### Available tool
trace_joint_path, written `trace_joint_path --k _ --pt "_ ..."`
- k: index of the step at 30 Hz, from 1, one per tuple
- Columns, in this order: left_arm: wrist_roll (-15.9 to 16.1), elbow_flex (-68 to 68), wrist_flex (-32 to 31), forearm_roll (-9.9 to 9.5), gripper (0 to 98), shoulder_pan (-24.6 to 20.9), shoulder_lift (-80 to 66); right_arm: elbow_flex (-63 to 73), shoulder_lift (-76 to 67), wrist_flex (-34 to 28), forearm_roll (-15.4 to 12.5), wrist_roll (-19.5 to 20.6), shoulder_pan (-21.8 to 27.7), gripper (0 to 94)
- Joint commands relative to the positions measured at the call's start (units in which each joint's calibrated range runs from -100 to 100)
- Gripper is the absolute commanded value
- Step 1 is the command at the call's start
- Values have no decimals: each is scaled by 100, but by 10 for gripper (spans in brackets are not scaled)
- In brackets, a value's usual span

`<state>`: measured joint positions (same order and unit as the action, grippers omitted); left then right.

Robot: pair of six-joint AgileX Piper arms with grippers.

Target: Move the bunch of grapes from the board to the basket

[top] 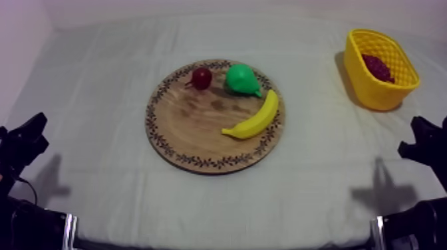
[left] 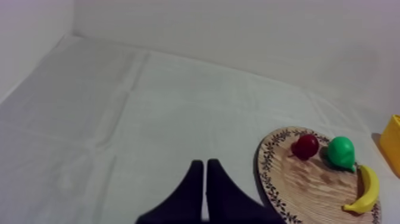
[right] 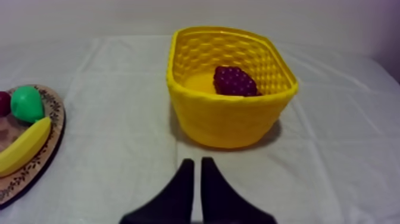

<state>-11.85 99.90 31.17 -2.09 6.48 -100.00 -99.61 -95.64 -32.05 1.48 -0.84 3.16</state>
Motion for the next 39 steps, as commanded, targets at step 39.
trace_joint_path --k 39 --pt "1 -2 -5 -4 1 0 0 -17 -3 -239 -273 -1003 37 6"
